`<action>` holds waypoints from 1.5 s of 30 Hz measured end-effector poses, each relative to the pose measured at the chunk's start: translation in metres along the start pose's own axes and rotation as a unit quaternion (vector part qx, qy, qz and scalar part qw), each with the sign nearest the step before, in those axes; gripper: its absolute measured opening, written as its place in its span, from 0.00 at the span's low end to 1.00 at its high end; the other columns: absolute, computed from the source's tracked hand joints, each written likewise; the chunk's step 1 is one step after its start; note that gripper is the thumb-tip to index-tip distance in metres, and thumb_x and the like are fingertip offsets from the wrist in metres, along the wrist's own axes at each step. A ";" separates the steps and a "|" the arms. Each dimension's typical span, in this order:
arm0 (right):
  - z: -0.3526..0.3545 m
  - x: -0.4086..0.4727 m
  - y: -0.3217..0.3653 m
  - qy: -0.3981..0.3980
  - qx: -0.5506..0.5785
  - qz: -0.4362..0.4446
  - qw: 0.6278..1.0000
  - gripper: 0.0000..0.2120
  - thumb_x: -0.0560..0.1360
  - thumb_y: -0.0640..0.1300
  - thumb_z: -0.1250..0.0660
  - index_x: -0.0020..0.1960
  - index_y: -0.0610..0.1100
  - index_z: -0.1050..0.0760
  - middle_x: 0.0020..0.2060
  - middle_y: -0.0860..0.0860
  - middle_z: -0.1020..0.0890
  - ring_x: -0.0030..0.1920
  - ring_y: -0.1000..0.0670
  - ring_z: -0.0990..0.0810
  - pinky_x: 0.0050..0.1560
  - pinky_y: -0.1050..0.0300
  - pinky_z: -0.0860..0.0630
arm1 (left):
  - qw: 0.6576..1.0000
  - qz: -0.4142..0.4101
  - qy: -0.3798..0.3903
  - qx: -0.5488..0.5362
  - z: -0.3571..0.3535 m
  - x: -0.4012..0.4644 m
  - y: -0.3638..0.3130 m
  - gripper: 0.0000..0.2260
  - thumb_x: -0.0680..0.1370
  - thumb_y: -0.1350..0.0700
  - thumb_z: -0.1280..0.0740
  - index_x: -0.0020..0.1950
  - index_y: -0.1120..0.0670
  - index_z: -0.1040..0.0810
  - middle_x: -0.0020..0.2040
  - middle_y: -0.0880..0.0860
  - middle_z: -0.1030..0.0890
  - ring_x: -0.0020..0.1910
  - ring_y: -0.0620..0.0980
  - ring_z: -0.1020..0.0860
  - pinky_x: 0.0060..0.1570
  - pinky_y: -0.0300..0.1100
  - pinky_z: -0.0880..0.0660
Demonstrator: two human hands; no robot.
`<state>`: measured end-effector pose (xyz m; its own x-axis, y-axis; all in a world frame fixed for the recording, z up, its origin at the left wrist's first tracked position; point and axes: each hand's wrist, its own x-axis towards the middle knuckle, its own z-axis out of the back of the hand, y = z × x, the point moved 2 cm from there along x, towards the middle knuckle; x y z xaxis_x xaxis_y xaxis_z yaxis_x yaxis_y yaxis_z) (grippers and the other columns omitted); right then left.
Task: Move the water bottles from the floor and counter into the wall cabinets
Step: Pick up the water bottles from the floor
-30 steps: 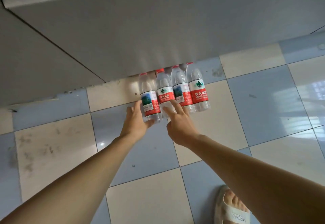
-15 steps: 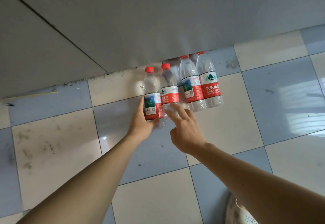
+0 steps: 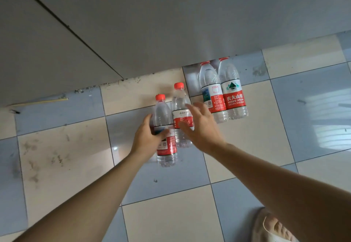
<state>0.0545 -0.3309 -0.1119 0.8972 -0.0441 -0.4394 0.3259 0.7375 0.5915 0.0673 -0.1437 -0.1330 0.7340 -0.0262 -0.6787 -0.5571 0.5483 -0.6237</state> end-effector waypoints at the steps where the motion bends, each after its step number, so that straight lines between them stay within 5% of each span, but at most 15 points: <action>1: 0.000 0.011 0.001 -0.003 0.003 -0.016 1.000 0.32 0.78 0.55 0.31 0.78 0.51 0.39 0.72 0.46 0.34 0.70 0.45 0.31 0.67 0.49 0.29 | 1.000 -0.009 -0.007 0.004 0.001 0.007 -0.007 0.35 0.73 0.47 0.23 0.76 0.48 0.35 0.65 0.51 0.21 0.61 0.52 0.21 0.60 0.51 0.23; 5: -0.004 0.047 0.006 0.005 0.050 -0.089 0.995 0.35 0.78 0.57 0.32 0.79 0.50 0.43 0.72 0.44 0.33 0.66 0.43 0.26 0.58 0.54 0.25 | 0.999 -0.019 -0.024 0.022 0.000 0.029 -0.025 0.35 0.75 0.46 0.26 0.78 0.48 0.37 0.71 0.52 0.25 0.66 0.55 0.24 0.59 0.51 0.22; 9: -0.015 0.065 0.008 0.011 0.060 -0.141 0.988 0.35 0.76 0.58 0.30 0.77 0.47 0.38 0.66 0.43 0.30 0.62 0.41 0.25 0.62 0.44 0.23 | 0.999 -0.001 -0.029 0.023 -0.001 0.040 -0.027 0.38 0.75 0.44 0.26 0.79 0.48 0.41 0.72 0.52 0.26 0.67 0.56 0.25 0.51 0.45 0.28; 12: -0.020 0.068 0.011 0.013 0.095 -0.181 0.979 0.35 0.74 0.56 0.28 0.75 0.47 0.37 0.63 0.45 0.33 0.59 0.42 0.24 0.59 0.47 0.22 | 0.999 0.016 -0.023 0.015 0.000 0.043 -0.027 0.39 0.75 0.45 0.25 0.80 0.49 0.41 0.73 0.52 0.27 0.69 0.56 0.26 0.56 0.46 0.27; 15: -0.018 0.065 0.010 0.001 0.111 -0.191 0.975 0.32 0.72 0.51 0.26 0.71 0.44 0.34 0.61 0.45 0.29 0.58 0.43 0.23 0.59 0.44 0.21 | 0.999 0.027 -0.018 -0.005 0.004 0.042 -0.028 0.36 0.74 0.48 0.25 0.79 0.51 0.37 0.72 0.52 0.26 0.68 0.55 0.26 0.64 0.53 0.25; 17: -0.013 0.058 0.009 -0.012 0.144 -0.193 0.971 0.31 0.71 0.47 0.24 0.68 0.42 0.33 0.58 0.45 0.24 0.56 0.44 0.21 0.55 0.46 0.19 | 0.999 0.022 -0.021 -0.018 0.007 0.036 -0.030 0.29 0.74 0.50 0.24 0.72 0.51 0.29 0.65 0.52 0.22 0.63 0.55 0.23 0.60 0.51 0.23; 21: 0.002 0.037 0.017 -0.026 0.194 -0.167 0.966 0.33 0.69 0.41 0.21 0.68 0.44 0.34 0.54 0.51 0.25 0.55 0.48 0.22 0.51 0.55 0.21 | 0.999 -0.031 -0.021 -0.011 0.018 0.017 -0.041 0.16 0.72 0.53 0.23 0.57 0.53 0.22 0.54 0.53 0.20 0.51 0.52 0.20 0.47 0.42 0.22; 26: 0.027 0.007 0.035 -0.056 0.200 -0.093 0.974 0.34 0.67 0.39 0.20 0.66 0.49 0.34 0.55 0.55 0.25 0.57 0.50 0.24 0.57 0.54 0.24 | 0.992 -0.114 -0.044 0.034 0.033 -0.016 -0.068 0.28 0.70 0.54 0.21 0.66 0.50 0.28 0.61 0.50 0.29 0.57 0.47 0.26 0.54 0.38 0.29; 30: 0.039 -0.024 0.036 -0.075 0.199 -0.067 0.975 0.31 0.64 0.39 0.18 0.58 0.52 0.32 0.52 0.54 0.23 0.53 0.51 0.23 0.53 0.57 0.23 | 0.983 -0.170 -0.058 0.038 0.040 -0.044 -0.075 0.29 0.68 0.57 0.19 0.64 0.51 0.29 0.61 0.50 0.29 0.57 0.47 0.26 0.58 0.39 0.27; 35: 0.036 -0.054 0.032 -0.056 0.149 -0.017 0.987 0.29 0.65 0.43 0.17 0.57 0.50 0.32 0.54 0.54 0.27 0.50 0.55 0.26 0.48 0.65 0.27 | 0.975 -0.204 -0.061 0.064 0.041 -0.067 -0.063 0.28 0.65 0.58 0.18 0.58 0.51 0.30 0.58 0.49 0.29 0.53 0.45 0.26 0.49 0.25 0.30; 41: 0.020 -0.076 0.027 -0.023 0.144 -0.002 0.989 0.31 0.66 0.41 0.18 0.63 0.49 0.29 0.61 0.52 0.30 0.59 0.49 0.26 0.52 0.64 0.24 | 0.966 -0.245 -0.043 0.073 0.035 -0.090 -0.030 0.26 0.65 0.60 0.18 0.53 0.49 0.30 0.54 0.48 0.27 0.50 0.46 0.25 0.47 0.30 0.31; 45: 0.016 -0.074 0.028 -0.033 0.164 0.005 0.986 0.33 0.65 0.43 0.18 0.65 0.47 0.29 0.61 0.50 0.27 0.58 0.47 0.25 0.59 0.48 0.22 | 0.979 -0.192 -0.035 0.049 0.029 -0.096 -0.006 0.30 0.64 0.54 0.18 0.58 0.43 0.29 0.57 0.44 0.25 0.54 0.43 0.24 0.46 0.28 0.31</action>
<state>0.0024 -0.3176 -0.0519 0.9150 -0.0904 -0.3933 0.3859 0.4811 0.7872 0.0117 -0.1203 -0.0526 0.9092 -0.1903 -0.3704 -0.1968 0.5876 -0.7849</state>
